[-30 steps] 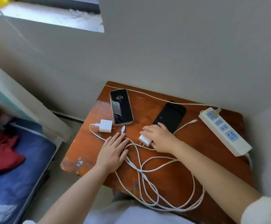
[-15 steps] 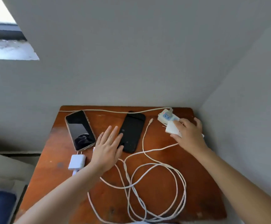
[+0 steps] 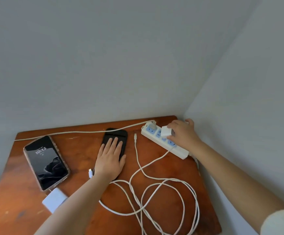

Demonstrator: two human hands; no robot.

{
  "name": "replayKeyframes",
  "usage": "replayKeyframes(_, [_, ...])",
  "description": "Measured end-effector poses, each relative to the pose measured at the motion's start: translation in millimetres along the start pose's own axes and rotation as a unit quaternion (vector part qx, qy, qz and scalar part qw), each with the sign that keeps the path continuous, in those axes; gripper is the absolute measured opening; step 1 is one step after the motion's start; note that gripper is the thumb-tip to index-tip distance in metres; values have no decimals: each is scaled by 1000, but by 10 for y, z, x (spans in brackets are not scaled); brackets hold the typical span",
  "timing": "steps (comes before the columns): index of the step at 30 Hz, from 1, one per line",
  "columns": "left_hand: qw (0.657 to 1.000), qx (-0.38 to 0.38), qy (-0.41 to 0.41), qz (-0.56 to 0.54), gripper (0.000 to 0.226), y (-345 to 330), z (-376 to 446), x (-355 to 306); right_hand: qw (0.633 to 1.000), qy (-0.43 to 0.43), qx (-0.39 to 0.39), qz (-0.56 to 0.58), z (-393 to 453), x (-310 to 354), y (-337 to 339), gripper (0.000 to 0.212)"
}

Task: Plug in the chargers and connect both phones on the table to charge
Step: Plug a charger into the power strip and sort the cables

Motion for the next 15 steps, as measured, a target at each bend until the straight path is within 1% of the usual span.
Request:
replayKeyframes(3, [1000, -16, 0, -8, 57, -24, 2, 16, 1000, -9, 10, 2, 60, 15, -13, 37])
replayKeyframes(11, [1000, -25, 4, -15, 57, -37, 5, 3, 998, 4, 27, -51, 110, 217, 48, 31])
replayKeyframes(15, [1000, -26, 3, -17, 57, -21, 7, -8, 999, 7, -3, -40, 110, 320, 106, 41])
Point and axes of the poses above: each hand's wrist, its own z-axis towards the middle knuckle, its own y-axis out of the back of the hand, x = y × z, the point moved 1 cm from there along z, towards the middle knuckle, and after that the axes turned 8 degrees about -x, right-handed, at the moved point
